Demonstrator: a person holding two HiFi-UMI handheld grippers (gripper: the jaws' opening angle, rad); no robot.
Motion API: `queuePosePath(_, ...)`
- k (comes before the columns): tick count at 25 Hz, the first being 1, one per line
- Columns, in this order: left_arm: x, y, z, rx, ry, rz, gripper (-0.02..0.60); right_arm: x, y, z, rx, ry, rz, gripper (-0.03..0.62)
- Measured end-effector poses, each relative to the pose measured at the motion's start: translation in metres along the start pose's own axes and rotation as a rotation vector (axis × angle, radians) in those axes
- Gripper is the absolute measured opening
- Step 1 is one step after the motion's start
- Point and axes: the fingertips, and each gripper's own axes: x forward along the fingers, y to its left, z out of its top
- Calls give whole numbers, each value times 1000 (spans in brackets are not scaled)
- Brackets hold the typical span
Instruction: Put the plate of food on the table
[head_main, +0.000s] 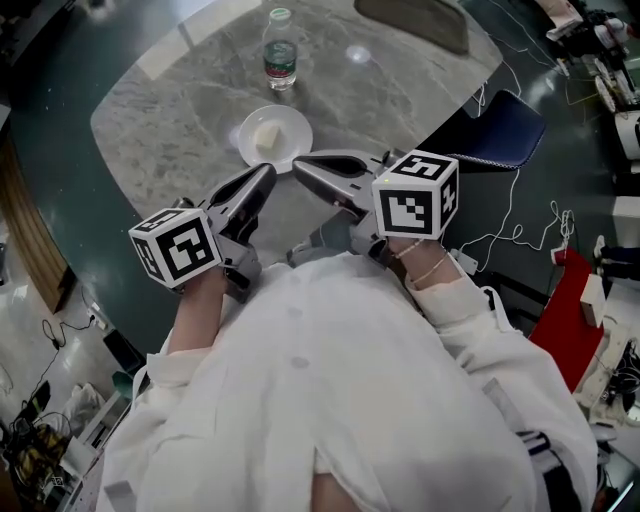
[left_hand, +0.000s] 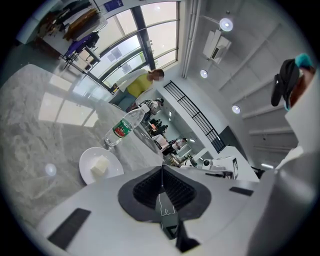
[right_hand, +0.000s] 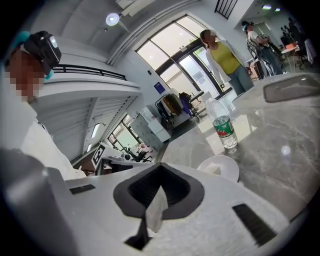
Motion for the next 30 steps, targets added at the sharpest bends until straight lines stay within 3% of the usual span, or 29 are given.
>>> queuePosePath(13, 3, -7, -6, 6, 28, -28, 21, -9, 1, -7, -74, 107, -4, 2)
queuePosePath(25, 1, -12, -14, 4, 60, -15, 21, -9, 1, -5, -119, 140, -12, 2)
queuePosePath(30, 4, -12, -12, -3, 30, -46, 21, -8, 2, -8, -109, 146, -11, 2)
